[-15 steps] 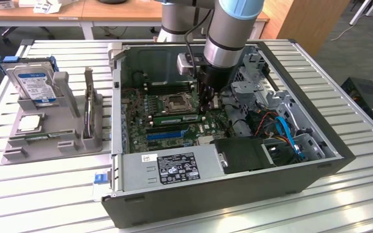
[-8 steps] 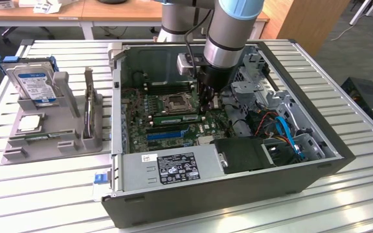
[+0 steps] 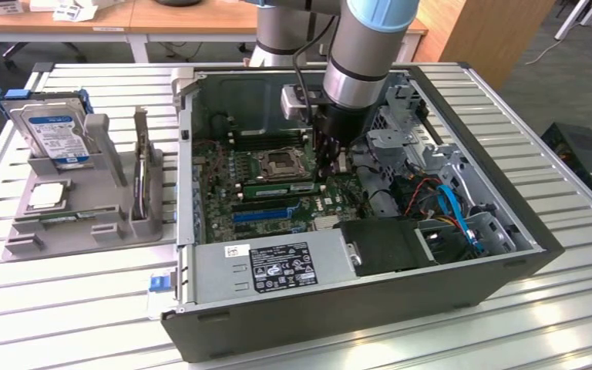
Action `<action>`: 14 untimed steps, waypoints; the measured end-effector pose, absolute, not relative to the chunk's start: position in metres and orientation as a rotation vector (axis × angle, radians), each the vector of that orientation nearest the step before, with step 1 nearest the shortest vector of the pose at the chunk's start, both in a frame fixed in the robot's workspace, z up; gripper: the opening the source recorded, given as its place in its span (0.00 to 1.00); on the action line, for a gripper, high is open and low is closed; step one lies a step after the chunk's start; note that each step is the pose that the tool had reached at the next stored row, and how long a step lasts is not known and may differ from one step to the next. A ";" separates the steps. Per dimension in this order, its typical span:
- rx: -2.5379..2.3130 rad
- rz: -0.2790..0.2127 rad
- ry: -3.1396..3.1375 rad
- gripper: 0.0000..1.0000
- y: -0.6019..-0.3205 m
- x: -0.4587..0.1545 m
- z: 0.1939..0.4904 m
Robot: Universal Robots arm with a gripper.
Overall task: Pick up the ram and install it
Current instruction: 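Press down the ram until it locks into place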
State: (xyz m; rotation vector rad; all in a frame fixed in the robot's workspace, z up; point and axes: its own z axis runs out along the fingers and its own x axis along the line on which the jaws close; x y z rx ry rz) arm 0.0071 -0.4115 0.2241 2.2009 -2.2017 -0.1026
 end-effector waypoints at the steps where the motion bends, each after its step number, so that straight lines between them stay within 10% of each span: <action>1: 2.201 -0.103 -2.202 0.11 -0.411 0.007 0.224; 14: 2.201 -0.103 -2.202 0.11 -0.411 0.007 0.223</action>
